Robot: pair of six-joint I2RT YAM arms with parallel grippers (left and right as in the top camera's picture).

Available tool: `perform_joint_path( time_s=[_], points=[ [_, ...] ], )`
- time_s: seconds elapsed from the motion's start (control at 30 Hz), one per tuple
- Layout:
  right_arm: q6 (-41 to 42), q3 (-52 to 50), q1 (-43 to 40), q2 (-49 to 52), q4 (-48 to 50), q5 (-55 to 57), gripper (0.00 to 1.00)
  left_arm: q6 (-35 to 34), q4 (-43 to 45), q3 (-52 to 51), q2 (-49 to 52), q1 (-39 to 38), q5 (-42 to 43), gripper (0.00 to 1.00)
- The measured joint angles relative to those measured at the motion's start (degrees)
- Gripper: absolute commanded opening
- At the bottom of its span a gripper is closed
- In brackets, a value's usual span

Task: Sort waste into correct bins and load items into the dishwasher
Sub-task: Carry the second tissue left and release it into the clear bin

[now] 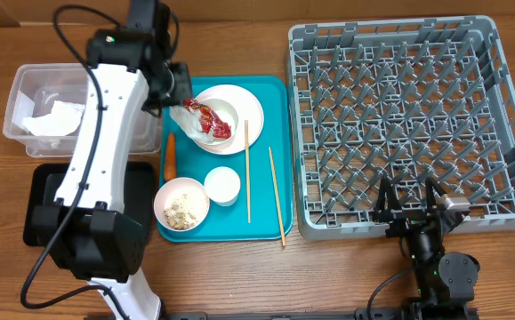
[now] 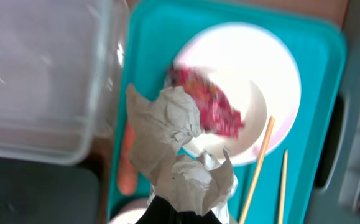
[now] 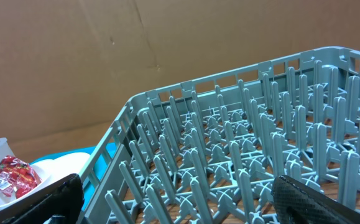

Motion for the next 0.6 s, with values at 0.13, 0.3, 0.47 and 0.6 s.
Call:
perform_joint_path(
  time_s=[0.13, 0.3, 0.47, 0.6],
  points=[
    [0.0, 0.0, 0.0, 0.0, 0.0, 0.0, 1.00, -0.7, 0.6, 2.1, 0.0, 3.3, -2.6, 0.04],
    [0.0, 0.0, 0.0, 0.0, 0.0, 0.0, 1.00, -2.0, 1.6, 2.0, 0.0, 10.2, -5.6, 0.04],
    [0.0, 0.0, 0.0, 0.0, 0.0, 0.0, 1.00, -2.9, 2.7, 2.0, 0.9, 16.7, -6.9, 0.04],
    [0.0, 0.0, 0.0, 0.0, 0.0, 0.0, 1.00, -3.0, 3.2, 2.0, 4.2, 19.5, -7.4, 0.04]
  ],
)
